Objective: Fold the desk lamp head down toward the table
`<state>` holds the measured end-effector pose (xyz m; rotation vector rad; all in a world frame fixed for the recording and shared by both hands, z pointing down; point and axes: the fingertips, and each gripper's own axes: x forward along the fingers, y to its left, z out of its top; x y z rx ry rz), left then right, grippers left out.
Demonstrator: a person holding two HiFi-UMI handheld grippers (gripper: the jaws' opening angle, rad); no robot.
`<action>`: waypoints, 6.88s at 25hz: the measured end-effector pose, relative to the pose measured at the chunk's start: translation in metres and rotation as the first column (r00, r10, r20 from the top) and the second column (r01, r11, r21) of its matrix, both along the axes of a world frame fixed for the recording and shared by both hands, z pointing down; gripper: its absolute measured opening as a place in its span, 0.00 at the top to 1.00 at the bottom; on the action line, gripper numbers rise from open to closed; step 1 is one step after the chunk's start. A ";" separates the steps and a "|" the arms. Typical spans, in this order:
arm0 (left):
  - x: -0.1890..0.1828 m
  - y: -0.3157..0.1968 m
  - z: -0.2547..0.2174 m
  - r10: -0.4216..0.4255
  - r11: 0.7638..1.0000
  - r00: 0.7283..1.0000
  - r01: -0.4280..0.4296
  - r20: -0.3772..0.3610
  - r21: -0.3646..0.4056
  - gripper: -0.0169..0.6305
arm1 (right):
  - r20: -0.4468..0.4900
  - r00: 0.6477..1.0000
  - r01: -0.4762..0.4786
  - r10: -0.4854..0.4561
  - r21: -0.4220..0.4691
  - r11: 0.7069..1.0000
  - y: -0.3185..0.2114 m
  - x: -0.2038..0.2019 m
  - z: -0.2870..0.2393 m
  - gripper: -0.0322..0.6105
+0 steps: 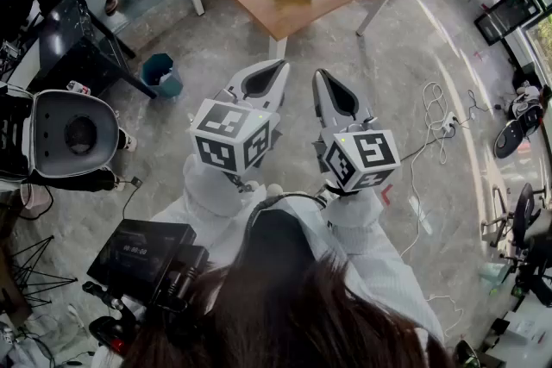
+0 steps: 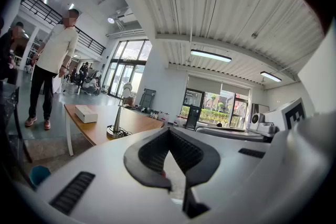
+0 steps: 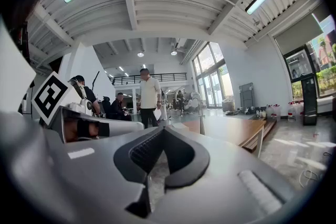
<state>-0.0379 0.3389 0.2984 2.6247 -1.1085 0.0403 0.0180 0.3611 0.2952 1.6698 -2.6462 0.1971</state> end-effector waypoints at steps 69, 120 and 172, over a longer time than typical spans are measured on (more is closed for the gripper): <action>0.058 -0.624 0.065 0.140 0.671 0.839 -0.471 -0.526 -0.573 0.72 | -0.070 0.937 0.322 -0.341 -0.198 0.926 -0.660 0.066 0.140 0.75; 0.116 -0.614 0.059 0.320 0.312 0.690 -0.723 -0.649 -0.616 0.73 | 0.008 0.824 0.549 -0.566 -0.259 0.795 -0.694 0.046 0.157 0.77; 0.064 -0.642 0.043 0.036 0.991 0.995 -0.023 0.093 -0.134 0.97 | 0.044 0.978 0.209 -0.204 -0.212 0.955 -0.655 0.078 0.072 0.95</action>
